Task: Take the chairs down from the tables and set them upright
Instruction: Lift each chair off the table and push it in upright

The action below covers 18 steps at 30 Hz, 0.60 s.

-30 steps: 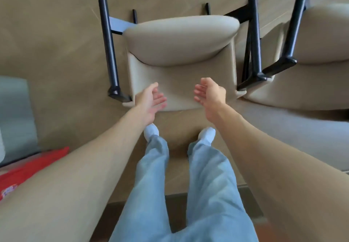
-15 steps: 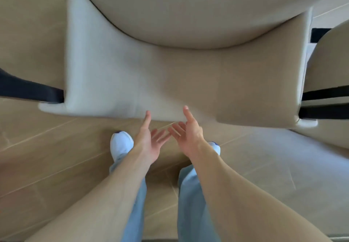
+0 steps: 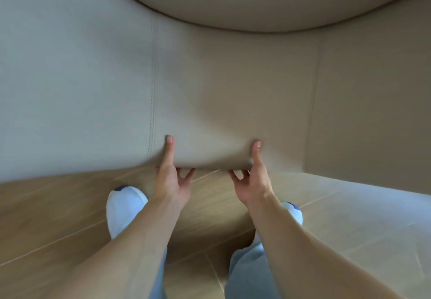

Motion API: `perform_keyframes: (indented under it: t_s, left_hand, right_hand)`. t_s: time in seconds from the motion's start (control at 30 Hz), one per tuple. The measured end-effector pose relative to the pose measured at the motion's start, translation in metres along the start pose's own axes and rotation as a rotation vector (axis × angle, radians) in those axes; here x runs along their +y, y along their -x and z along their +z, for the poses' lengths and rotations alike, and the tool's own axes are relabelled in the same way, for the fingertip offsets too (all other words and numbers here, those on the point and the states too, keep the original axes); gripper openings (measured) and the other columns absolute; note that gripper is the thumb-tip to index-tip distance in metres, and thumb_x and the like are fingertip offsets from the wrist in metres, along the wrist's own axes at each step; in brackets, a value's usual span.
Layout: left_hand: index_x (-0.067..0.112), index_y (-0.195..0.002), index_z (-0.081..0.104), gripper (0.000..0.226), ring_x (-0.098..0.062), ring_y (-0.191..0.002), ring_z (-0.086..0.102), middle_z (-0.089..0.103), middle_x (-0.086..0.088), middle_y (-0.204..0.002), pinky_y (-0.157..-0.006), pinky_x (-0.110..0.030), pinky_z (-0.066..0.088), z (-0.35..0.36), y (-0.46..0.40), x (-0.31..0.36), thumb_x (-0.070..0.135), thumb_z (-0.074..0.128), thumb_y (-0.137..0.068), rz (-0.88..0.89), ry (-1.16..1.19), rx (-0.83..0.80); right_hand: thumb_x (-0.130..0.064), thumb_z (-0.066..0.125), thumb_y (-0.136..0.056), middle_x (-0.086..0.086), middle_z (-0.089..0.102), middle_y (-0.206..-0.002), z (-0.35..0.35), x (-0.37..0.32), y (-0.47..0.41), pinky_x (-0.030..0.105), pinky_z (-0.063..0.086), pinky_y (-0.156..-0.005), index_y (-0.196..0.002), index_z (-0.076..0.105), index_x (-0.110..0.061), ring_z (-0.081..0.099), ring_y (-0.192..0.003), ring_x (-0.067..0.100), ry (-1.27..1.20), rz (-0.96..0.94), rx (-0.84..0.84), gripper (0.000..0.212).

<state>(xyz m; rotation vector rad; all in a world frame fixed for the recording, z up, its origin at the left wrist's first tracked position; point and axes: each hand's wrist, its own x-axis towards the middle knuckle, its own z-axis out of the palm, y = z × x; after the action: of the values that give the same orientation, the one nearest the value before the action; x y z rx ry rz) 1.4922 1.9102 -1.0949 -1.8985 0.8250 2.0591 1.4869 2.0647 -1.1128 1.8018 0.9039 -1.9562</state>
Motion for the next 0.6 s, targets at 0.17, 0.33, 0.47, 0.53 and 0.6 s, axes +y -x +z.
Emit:
perform_keyframes:
  t_s: [0.17, 0.33, 0.47, 0.53, 0.6]
  left_hand:
    - [0.020, -0.136, 0.058, 0.085, -0.020, -0.122, 0.062, 0.069, -0.001, -0.129, -0.114, -0.046, 0.042, 0.003, 0.002, 0.007, 0.039, 0.084, -0.057, -0.003, 0.093, -0.005]
    - [0.021, -0.126, 0.066, 0.075, -0.011, -0.116, 0.066, 0.074, 0.004, -0.120, -0.111, -0.033, 0.045, -0.003, 0.020, 0.011, 0.037, 0.087, -0.056, 0.072, 0.071, -0.006]
    - [0.023, -0.127, 0.065, 0.072, -0.010, -0.117, 0.066, 0.074, 0.008, -0.119, -0.106, -0.030, 0.048, -0.006, 0.080, 0.019, 0.038, 0.086, -0.061, 0.107, 0.026, -0.010]
    - [0.022, -0.130, 0.062, 0.074, -0.013, -0.117, 0.066, 0.073, 0.006, -0.121, -0.105, -0.034, 0.049, -0.006, 0.120, 0.025, 0.040, 0.087, -0.062, 0.095, 0.021, 0.025]
    - [0.021, -0.125, 0.064, 0.067, -0.015, -0.115, 0.066, 0.073, 0.004, -0.121, -0.103, -0.039, 0.051, -0.007, 0.162, 0.035, 0.040, 0.088, -0.065, 0.088, -0.018, 0.080]
  right_hand:
    - [-0.041, 0.084, -0.069, 0.004, 0.065, -0.130, -0.007, -0.006, -0.001, 0.052, 0.045, -0.111, -0.107, 0.063, -0.019, 0.061, -0.118, 0.021, -0.063, -0.001, -0.028, 0.048]
    - [-0.045, 0.088, -0.058, 0.000, 0.068, -0.123, -0.009, -0.007, 0.019, 0.051, 0.048, -0.108, -0.104, 0.064, -0.021, 0.062, -0.114, 0.017, -0.026, -0.048, -0.033, 0.056]
    - [-0.048, 0.086, -0.073, 0.000, 0.062, -0.123, -0.016, -0.023, 0.080, 0.049, 0.053, -0.102, -0.100, 0.060, -0.019, 0.059, -0.117, 0.020, 0.049, -0.041, 0.067, 0.047]
    - [-0.050, 0.084, -0.074, 0.001, 0.061, -0.121, -0.017, -0.030, 0.120, 0.048, 0.055, -0.100, -0.099, 0.058, -0.016, 0.060, -0.111, 0.019, 0.107, -0.039, 0.114, 0.050]
    - [-0.050, 0.085, -0.073, 0.001, 0.061, -0.113, -0.020, -0.037, 0.165, 0.047, 0.057, -0.096, -0.094, 0.056, -0.015, 0.061, -0.102, 0.018, 0.138, -0.035, 0.179, 0.050]
